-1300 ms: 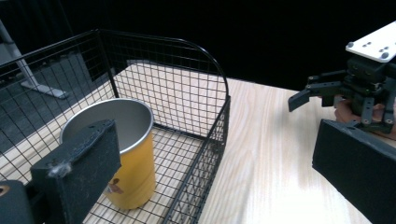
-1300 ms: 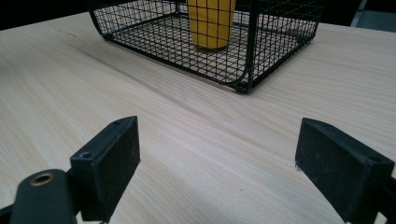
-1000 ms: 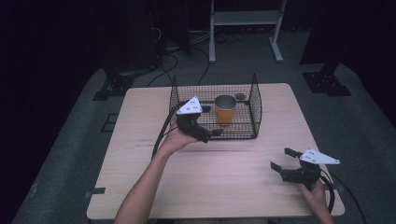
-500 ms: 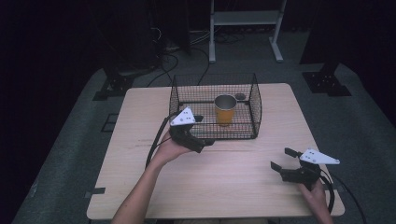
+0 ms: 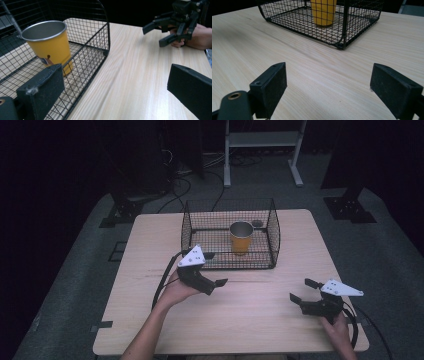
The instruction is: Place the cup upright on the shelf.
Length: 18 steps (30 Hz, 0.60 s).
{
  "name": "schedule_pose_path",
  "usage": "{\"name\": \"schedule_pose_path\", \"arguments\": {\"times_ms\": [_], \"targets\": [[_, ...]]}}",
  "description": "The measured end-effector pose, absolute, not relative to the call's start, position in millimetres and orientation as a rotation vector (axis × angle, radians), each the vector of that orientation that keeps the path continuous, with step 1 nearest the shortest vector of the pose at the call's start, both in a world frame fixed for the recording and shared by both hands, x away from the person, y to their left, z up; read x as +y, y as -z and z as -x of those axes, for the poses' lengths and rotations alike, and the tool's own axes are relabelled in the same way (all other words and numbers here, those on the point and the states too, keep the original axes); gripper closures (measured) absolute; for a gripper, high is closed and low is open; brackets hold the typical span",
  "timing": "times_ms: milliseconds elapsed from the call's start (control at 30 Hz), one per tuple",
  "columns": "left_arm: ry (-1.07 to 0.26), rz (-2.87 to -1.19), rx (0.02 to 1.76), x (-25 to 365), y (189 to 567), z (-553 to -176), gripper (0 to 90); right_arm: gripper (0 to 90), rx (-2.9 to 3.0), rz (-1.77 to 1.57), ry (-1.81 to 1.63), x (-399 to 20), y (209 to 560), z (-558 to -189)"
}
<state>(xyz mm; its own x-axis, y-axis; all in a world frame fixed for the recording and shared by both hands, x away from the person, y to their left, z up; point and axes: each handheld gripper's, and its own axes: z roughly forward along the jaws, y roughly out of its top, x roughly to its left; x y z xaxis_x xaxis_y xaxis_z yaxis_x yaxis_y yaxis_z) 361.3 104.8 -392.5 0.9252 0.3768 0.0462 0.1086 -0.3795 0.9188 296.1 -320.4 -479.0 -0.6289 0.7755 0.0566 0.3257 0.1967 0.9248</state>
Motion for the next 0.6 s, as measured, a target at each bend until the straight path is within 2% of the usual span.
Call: {"name": "schedule_pose_path", "arguments": {"times_ms": [400, 600], "targets": [[-0.309, -1.918, 0.374, 120.7, 412.5, -332.2, 0.5, 12.9, 2.048, -1.033, -1.422, -320.7, 479.0, -296.3], [-0.356, -1.877, 0.389, 130.6, 418.3, -313.4, 0.5, 12.9, 2.054, -1.021, -1.423, -320.2, 479.0, -296.0]]}}
